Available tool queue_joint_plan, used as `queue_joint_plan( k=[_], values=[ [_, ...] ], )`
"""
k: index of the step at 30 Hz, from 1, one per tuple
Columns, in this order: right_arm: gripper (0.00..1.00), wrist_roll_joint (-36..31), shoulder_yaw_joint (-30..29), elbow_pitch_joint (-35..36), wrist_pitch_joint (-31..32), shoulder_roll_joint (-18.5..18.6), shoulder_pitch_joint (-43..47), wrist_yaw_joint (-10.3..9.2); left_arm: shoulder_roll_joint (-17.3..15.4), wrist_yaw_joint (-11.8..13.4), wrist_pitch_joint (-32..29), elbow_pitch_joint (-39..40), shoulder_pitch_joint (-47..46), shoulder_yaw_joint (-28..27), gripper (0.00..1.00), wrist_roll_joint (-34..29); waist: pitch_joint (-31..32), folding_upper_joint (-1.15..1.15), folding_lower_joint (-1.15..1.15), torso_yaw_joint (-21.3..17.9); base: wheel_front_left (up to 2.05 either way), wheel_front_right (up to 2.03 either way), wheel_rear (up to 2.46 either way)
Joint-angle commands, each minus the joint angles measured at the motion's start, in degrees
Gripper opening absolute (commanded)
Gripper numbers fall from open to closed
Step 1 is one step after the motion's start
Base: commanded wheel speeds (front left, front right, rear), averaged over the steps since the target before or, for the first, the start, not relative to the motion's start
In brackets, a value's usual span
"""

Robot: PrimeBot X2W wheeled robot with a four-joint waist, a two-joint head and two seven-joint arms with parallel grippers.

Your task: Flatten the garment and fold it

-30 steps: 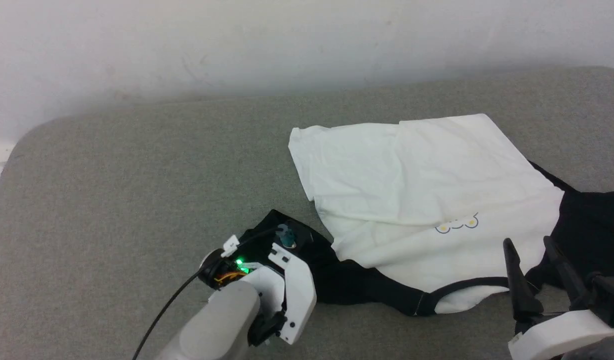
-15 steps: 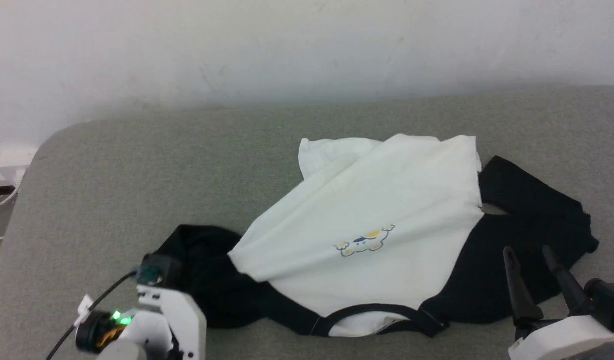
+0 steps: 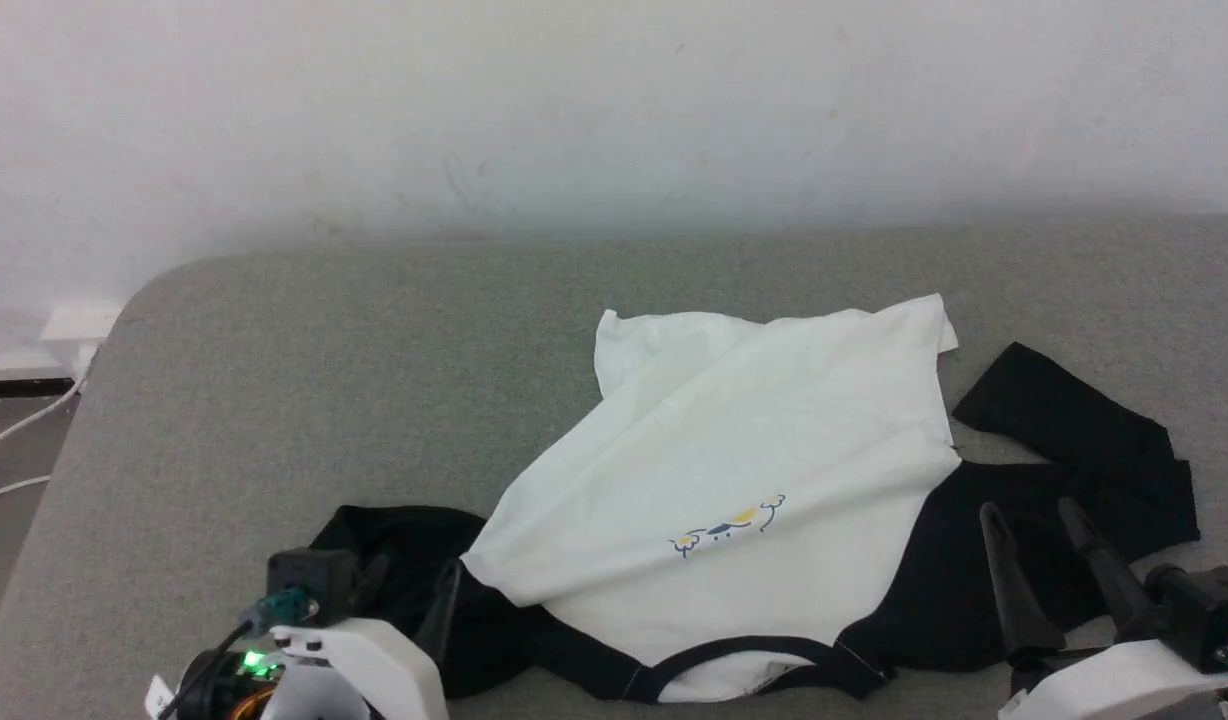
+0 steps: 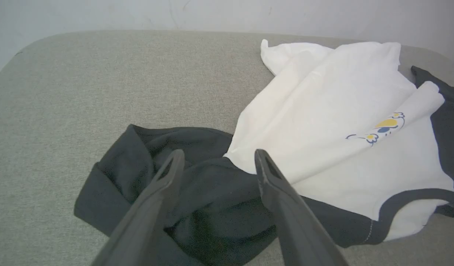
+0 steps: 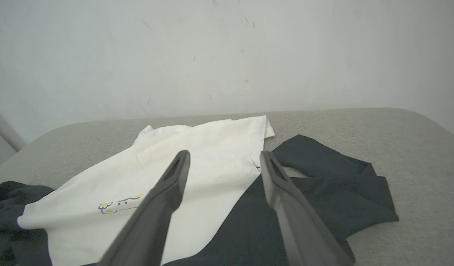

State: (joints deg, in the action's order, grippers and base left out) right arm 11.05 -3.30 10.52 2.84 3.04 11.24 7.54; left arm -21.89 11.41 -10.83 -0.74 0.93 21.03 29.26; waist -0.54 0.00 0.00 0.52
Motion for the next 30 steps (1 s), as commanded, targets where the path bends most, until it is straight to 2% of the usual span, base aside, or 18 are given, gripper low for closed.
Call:
queue_joint_plan(
  k=[1, 7, 11, 14, 21, 27, 28, 29, 30],
  values=[
    [1.00, -0.2, 0.2, 0.5, 0.2, -0.2, 0.7, -0.05, -0.1, -0.7, -0.2, 1.0, -1.0, 0.7, 1.00, -0.7, 0.5, 0.00, 0.00, 0.2, 0.00, 0.00, 0.00],
    [1.00, 0.1, 0.7, 1.4, 0.9, -0.2, 1.3, -0.05, -1.5, -7.0, -9.1, 3.8, -4.6, 9.0, 1.00, -2.3, 0.3, 0.00, 0.00, 0.0, 0.00, 0.00, 0.00],
    [1.00, 0.2, 1.2, 1.6, 1.1, -0.2, 0.7, -0.05, -1.2, -11.3, -15.3, 1.7, -7.8, 14.2, 1.00, -2.8, -1.1, 0.00, 0.00, -0.6, 0.00, 0.00, 0.00],
    [1.00, 0.1, 1.5, 1.5, 1.2, -0.2, 0.0, -0.05, -0.6, -13.7, -17.3, -1.5, -10.2, 16.5, 1.00, -3.0, -2.5, 0.00, 0.00, -1.2, 0.00, 0.00, 0.00],
    [1.00, 0.2, 1.8, 1.0, 0.9, -0.2, -1.5, -0.05, 0.0, -16.1, -21.8, -11.4, -14.8, 20.2, 1.00, -4.2, -4.8, 0.00, 0.00, -2.5, 0.00, 0.00, 0.00],
    [1.00, 0.3, 1.7, 0.6, 0.8, -0.2, -2.2, -0.05, 0.0, -17.5, -28.1, -18.5, -16.9, 25.1, 1.00, -5.7, -5.7, 0.00, 0.00, -3.0, 0.00, 0.00, 0.00],
    [1.00, 0.3, 1.7, 0.5, 0.9, -0.2, -2.3, -0.05, 0.1, -17.7, -29.0, -19.3, -16.9, 26.1, 0.81, -5.6, -5.8, 0.00, 0.00, -3.0, 0.00, 0.00, 0.00],
    [1.00, 0.3, 1.6, 0.4, 0.9, -0.2, -2.4, -0.05, 0.3, -17.9, -29.2, -19.7, -16.9, 26.6, 0.46, -5.4, -5.8, 0.00, 0.00, -3.1, 0.00, 0.00, 0.00],
    [1.00, 0.3, 1.5, 0.4, 1.1, -0.2, -2.5, -0.05, 0.4, -18.0, -28.8, -20.0, -16.9, 27.0, 0.00, -5.4, -5.7, 0.00, 0.00, -3.1, 0.00, 0.00, 0.00]
  ],
)
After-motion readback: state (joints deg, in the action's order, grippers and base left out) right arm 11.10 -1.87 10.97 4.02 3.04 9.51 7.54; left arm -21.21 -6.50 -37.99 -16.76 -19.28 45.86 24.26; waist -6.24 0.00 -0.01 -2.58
